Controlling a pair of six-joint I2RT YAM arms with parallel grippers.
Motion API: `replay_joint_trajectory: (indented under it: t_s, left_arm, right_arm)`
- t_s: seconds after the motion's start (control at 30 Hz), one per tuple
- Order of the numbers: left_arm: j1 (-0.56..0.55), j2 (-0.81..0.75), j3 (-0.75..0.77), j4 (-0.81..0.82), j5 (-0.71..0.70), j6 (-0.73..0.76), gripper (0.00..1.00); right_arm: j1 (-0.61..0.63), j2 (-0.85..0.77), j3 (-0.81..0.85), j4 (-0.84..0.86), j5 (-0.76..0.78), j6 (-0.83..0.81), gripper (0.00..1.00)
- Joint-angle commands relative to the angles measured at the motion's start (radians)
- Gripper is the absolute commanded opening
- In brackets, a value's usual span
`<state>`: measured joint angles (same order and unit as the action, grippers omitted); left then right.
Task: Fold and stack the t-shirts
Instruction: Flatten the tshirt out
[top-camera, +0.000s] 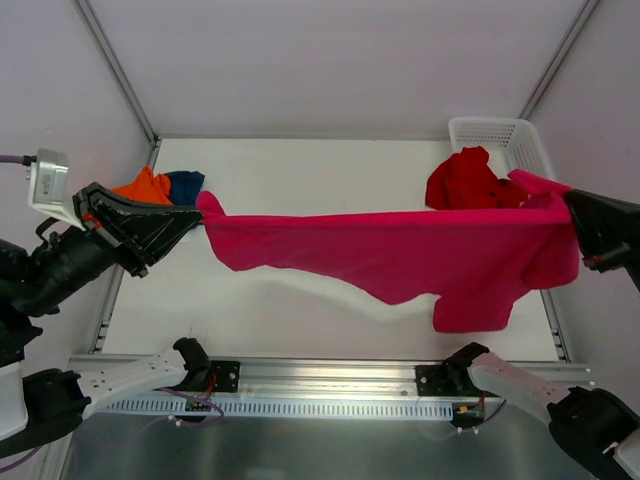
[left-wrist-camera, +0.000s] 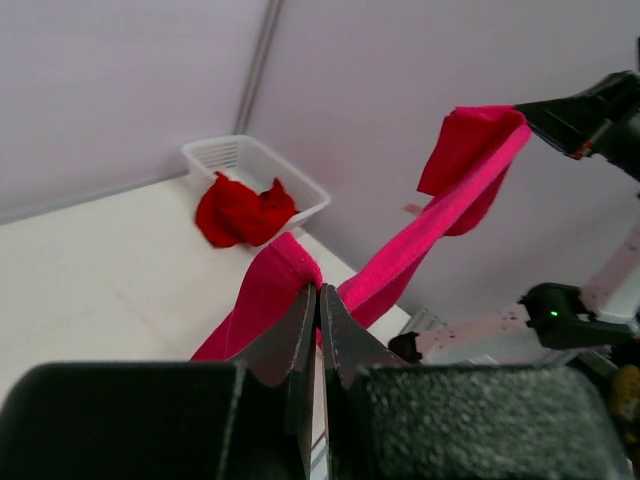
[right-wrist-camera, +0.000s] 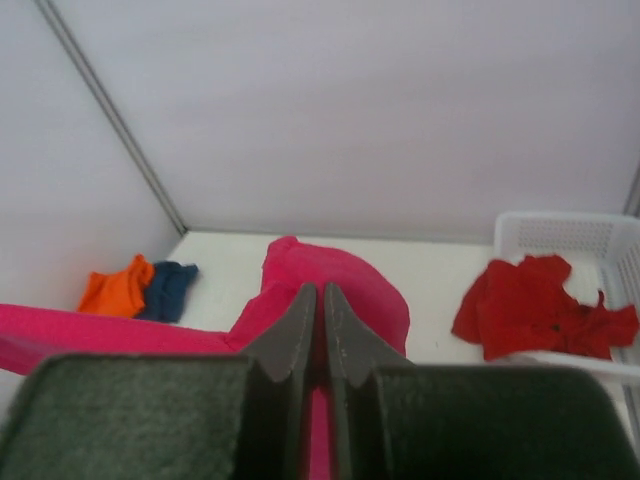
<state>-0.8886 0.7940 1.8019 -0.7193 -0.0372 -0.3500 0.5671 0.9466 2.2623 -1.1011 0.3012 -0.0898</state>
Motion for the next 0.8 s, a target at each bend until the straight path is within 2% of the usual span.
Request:
replay_joint_trajectory:
  t_s: [0.0,0.17,0.3,0.4,0.43,0.5,0.53,0.67,0.73,0.77]
  left_arm:
    - [0.010,-0.004,0.085,-0.011,0.144,-0.013,0.00]
    - [0.033,-0.016,0.109,-0.012,0.172,-0.038,0.00]
    - [0.040,-0.007,0.079,-0.012,0.146,-0.040,0.00]
    - [0.040,0.002,-0.007,-0.011,-0.019,-0.018,0.00]
    - [0.040,0.008,-0.036,-0.011,-0.147,-0.015,0.00]
    - [0.040,0.030,-0.119,-0.009,-0.272,-0.007,0.00]
    - [0.040,0.042,-0.142,-0.009,-0.385,-0.007,0.00]
    - [0.043,0.164,-0.264,0.014,-0.602,0.002,0.00]
    - [0.080,0.221,-0.301,0.046,-0.654,0.002,0.00]
    - [0.112,0.288,-0.337,0.055,-0.635,-0.006,0.00]
  right_arm:
    - [-0.004,-0.028,0.123,-0.006,-0.043,-0.054,0.05]
    - [-0.003,-0.049,0.149,-0.005,-0.100,-0.034,0.05]
    - [-0.004,-0.055,0.085,0.021,-0.070,-0.042,0.05]
    - [-0.003,-0.069,-0.062,0.076,-0.012,-0.064,0.05]
    - [-0.003,-0.090,-0.180,0.101,0.004,-0.071,0.05]
    - [-0.004,-0.111,-0.304,0.191,0.042,-0.082,0.05]
    - [-0.004,-0.106,-0.407,0.234,0.061,-0.090,0.05]
    - [-0.007,-0.051,-0.644,0.364,0.139,-0.105,0.04]
    - [-0.038,0.016,-0.764,0.429,0.128,-0.100,0.04]
    - [-0.061,0.044,-0.799,0.492,0.074,-0.082,0.03]
